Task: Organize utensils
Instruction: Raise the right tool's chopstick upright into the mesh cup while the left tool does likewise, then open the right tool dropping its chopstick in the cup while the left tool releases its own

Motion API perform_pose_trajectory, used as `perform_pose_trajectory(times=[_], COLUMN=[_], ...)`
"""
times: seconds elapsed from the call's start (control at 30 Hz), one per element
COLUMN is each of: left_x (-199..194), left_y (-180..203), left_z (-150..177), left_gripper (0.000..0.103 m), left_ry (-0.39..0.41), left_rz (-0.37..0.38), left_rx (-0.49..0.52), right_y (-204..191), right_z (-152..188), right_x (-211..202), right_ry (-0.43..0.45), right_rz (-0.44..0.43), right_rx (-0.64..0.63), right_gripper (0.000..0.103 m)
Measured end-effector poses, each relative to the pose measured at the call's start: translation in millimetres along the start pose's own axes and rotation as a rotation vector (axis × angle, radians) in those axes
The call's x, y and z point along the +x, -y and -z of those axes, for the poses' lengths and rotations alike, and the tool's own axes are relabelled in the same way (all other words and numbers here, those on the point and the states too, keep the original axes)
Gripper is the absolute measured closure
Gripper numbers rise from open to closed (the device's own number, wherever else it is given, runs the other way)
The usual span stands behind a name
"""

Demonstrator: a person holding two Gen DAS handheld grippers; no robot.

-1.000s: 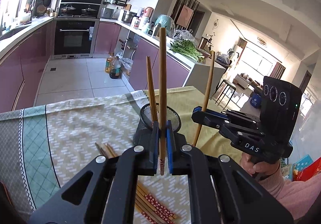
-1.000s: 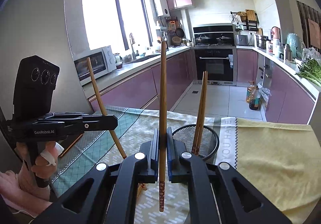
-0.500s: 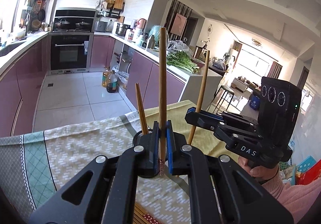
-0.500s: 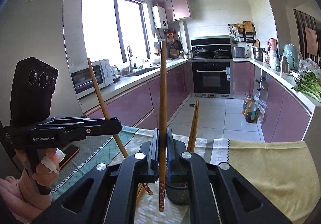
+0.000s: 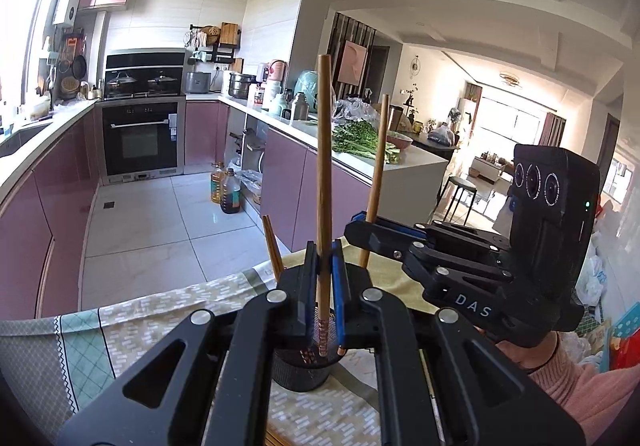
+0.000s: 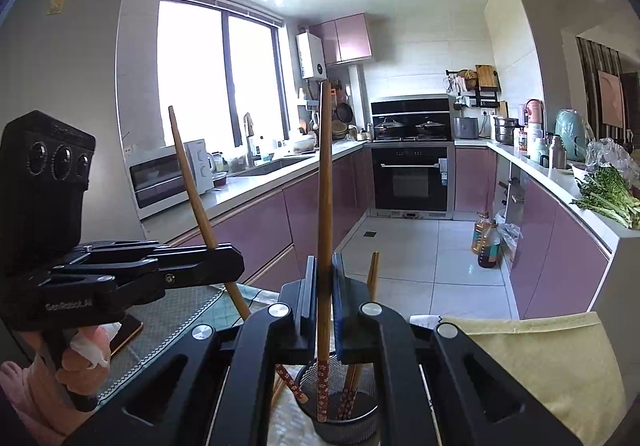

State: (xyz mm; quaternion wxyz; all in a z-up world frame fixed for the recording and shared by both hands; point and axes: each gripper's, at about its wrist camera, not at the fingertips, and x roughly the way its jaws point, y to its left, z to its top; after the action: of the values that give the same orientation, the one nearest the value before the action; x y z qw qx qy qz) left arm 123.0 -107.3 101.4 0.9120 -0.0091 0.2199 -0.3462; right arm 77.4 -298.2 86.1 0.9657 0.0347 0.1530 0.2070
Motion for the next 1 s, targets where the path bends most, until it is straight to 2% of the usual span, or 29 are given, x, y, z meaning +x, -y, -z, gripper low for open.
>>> perform_pose_trajectory(times=[0.4,0.6,1.0], left_x=[34,53,84], left_y=[0,-7,-20], left_z=[11,17,44], left_gripper=[0.096,0.096,0.096], left_ry=[-0.07,-0.121,-0.272], left_rz=[-0.057,-0.059,-0.024], left_rx=[0.012,0.014,0.015], right_y=[5,9,16], right_z=[14,22,50], right_x=[29,43,70], right_ry=[-0.048,-0.085,-0.294], right_rz=[0.048,0.07,0.046], right_rx=[0.0,-0.002,0.024], right_gripper=[0.097,0.097,0.097])
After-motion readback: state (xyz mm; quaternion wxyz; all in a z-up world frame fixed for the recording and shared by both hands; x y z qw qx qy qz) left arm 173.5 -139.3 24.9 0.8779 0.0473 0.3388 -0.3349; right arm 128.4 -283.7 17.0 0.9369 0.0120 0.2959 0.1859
